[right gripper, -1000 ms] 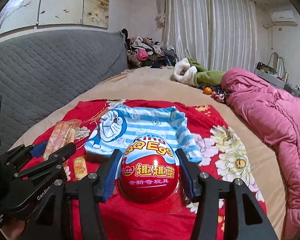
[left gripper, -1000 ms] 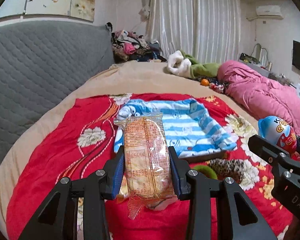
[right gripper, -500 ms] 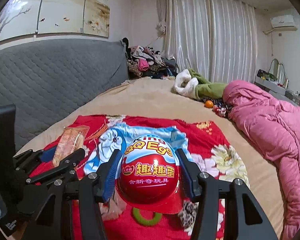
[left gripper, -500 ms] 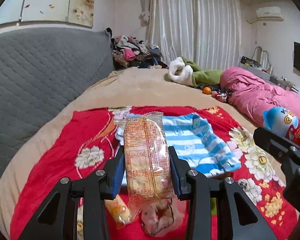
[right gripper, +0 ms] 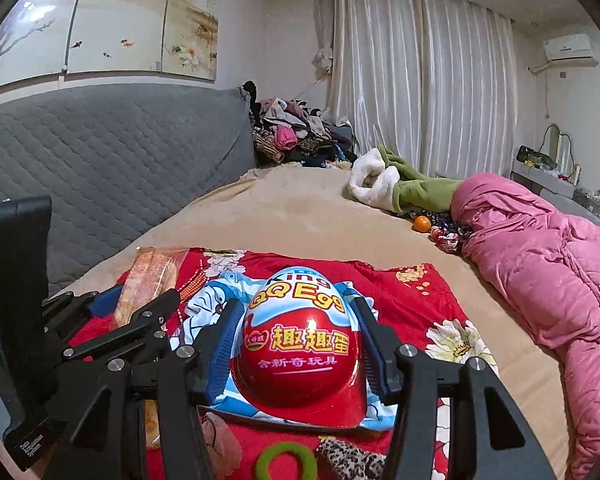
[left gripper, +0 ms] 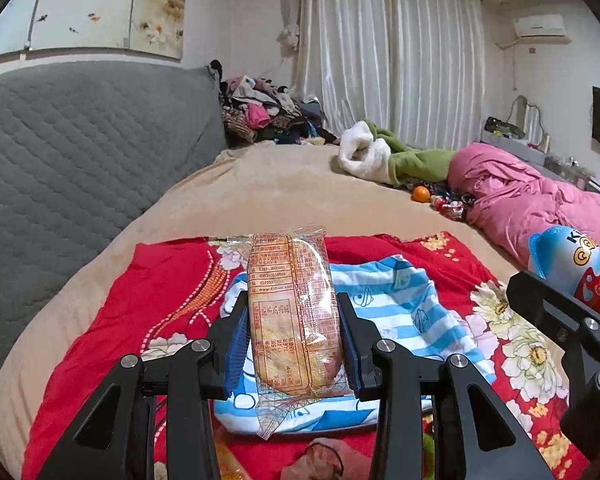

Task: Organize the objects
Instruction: 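Lower the cake package into the striped tray while right gripper lowers the egg beside it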

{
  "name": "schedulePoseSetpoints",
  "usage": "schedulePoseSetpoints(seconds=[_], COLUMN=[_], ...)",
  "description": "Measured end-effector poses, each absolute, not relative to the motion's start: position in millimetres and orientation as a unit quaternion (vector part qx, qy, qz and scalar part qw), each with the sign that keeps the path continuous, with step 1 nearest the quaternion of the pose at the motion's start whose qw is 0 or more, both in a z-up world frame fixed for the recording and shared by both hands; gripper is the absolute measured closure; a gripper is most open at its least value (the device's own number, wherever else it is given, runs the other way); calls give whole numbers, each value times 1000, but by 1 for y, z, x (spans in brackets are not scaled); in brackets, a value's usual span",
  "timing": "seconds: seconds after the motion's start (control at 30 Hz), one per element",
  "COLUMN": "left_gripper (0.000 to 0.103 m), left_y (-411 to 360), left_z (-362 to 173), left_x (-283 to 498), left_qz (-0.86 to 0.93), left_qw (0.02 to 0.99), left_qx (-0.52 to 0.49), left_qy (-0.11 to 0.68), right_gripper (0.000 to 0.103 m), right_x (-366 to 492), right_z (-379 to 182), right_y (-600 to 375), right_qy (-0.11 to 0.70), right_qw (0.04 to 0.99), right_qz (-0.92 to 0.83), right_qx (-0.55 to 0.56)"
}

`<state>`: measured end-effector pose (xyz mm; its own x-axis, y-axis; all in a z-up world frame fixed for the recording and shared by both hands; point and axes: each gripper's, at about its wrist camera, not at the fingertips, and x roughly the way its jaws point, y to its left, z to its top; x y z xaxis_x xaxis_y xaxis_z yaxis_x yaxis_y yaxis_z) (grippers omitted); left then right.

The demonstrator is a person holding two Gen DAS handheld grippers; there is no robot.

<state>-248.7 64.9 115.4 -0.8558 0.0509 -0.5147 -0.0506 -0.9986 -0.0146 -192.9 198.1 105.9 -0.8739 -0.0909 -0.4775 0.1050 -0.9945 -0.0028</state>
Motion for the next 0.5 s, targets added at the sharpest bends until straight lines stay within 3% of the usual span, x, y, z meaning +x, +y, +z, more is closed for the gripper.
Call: schedulePoseSetpoints(seconds=[0.5], left_gripper=[61], left_y=[72], left_z=[56], left_x=[-299], left_qz=[951], left_qw=[28], left_qx=[-308], left_qy=[-4], right_gripper=[48], right_x=[-245], right_z=[52], right_y=[199], right_qy=[16], right_qw=[49], right_qz=[-954], right_qx=[294])
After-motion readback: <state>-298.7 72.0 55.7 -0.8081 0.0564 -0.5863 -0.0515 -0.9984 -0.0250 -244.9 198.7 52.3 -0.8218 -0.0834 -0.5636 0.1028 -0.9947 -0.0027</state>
